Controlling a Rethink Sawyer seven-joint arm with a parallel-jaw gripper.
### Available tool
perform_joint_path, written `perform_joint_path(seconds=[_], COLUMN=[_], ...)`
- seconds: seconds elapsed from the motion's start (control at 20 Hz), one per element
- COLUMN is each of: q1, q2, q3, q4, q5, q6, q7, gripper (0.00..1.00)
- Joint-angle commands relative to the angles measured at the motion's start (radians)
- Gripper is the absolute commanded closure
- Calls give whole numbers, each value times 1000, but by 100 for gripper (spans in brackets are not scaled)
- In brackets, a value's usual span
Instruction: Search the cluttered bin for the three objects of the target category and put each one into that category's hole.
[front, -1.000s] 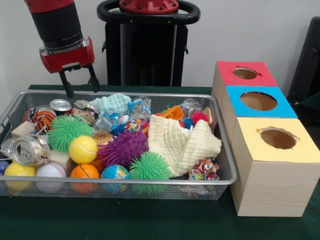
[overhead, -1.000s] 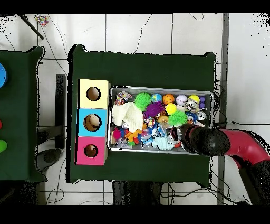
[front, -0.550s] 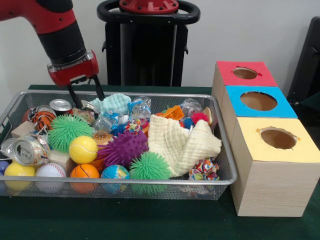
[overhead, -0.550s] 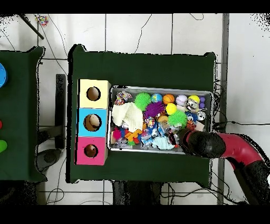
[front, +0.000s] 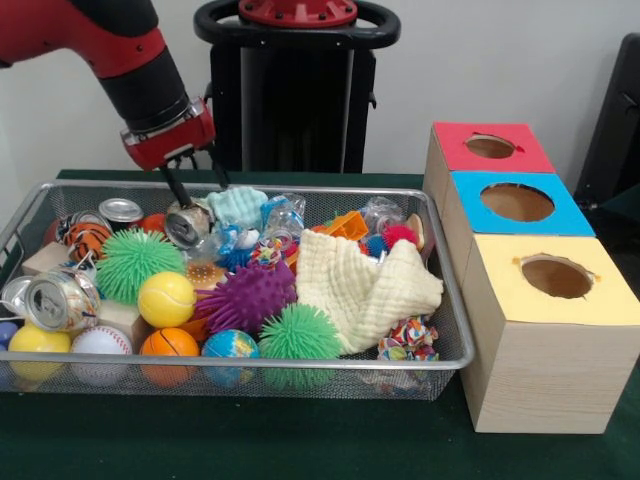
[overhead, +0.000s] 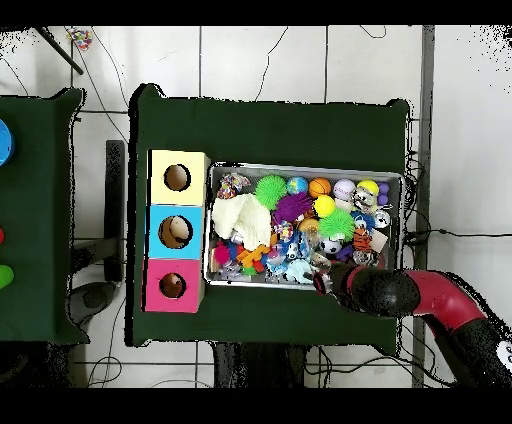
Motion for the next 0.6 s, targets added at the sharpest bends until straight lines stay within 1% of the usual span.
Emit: perform_joint_path(seconds=[0.05,0.15,0.25,0.35,0.45,0.6], q1=[-35,-52,-61,-75,-85,-77], q2=[-6,-12,-3,-17,-76,-208], q3=[39,50,52,64,93,142], q4=[109,128,127,133,153,192], q5=[-38,-23,-4,10,38,91], q6=[-13,-16,-4,10,27,14], q7=[-157,-144,-133,-134,-120,-44], gripper=[0,0,0,0,0,0])
